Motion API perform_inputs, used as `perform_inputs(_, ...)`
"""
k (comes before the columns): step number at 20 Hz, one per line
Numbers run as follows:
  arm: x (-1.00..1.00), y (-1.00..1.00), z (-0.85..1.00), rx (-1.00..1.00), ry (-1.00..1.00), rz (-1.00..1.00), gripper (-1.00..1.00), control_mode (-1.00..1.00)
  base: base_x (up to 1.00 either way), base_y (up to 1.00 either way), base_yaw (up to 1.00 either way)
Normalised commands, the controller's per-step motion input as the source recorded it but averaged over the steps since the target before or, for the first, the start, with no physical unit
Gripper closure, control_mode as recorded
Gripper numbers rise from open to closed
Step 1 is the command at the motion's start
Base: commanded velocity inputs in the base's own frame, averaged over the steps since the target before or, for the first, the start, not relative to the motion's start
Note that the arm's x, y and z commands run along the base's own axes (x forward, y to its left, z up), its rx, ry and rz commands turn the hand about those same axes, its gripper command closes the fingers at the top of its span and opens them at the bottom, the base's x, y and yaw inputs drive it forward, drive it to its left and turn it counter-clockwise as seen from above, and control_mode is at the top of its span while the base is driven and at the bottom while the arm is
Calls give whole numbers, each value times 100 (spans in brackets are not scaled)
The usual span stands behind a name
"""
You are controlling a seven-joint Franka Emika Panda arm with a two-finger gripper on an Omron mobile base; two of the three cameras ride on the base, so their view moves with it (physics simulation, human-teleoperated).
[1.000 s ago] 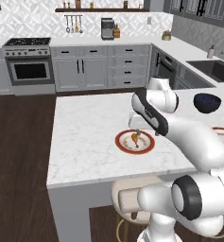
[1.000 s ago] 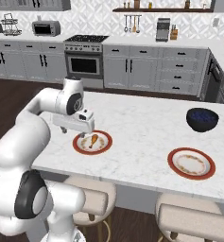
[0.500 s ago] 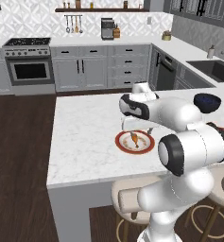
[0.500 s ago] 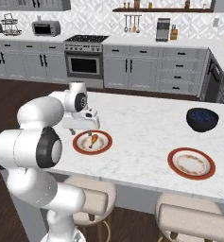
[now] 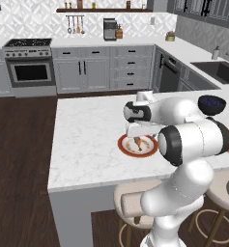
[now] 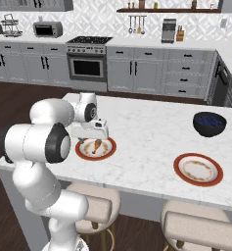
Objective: Pick the chicken drumstick and corn from their plates and place them in the bowl. Then put the bowl in the fridge.
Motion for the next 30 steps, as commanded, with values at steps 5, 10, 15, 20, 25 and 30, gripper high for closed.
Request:
perform_inputs(5, 42, 0, -25, 0, 0, 0, -100, -100, 0, 0, 0)
perform_inputs(10, 30, 0, -30, 0, 0, 0, -100, -100, 0, 0, 0)
perform_inputs(15, 27, 0, -35, 2, 0, 0, -100, -100, 0, 0, 0)
perform_inputs(20, 28, -1, -24, 0, 0, 0, -100, -100, 0, 0, 0)
perform_inputs(25, 28, 0, -30, 0, 0, 0, 100, -100, 0, 0, 0)
perform_inputs(30, 39, -8, -52, 0, 0, 4, 100, -100, 0, 0, 0)
